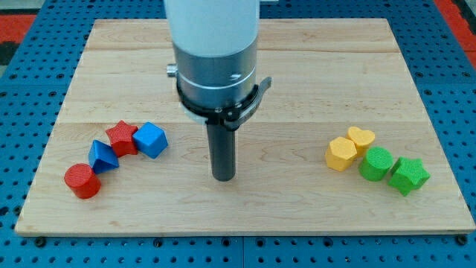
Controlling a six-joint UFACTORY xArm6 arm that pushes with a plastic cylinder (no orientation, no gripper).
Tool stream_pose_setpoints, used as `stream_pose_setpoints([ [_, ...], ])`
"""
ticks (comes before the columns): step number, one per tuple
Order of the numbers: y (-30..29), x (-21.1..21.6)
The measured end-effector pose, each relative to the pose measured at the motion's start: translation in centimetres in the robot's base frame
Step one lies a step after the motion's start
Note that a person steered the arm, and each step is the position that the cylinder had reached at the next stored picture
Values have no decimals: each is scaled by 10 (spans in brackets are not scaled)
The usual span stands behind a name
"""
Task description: Slide the blue cube to the top left
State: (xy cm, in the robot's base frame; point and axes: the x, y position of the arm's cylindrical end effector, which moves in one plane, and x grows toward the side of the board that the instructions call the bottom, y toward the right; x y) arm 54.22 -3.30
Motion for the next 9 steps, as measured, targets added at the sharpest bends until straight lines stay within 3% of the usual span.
stream_pose_setpoints([
  [1,-30,-31],
  [3,-93,-5],
  [5,-60,-80],
  [6,-85,-146],
  [8,-168,-125],
  [9,-193,-189],
])
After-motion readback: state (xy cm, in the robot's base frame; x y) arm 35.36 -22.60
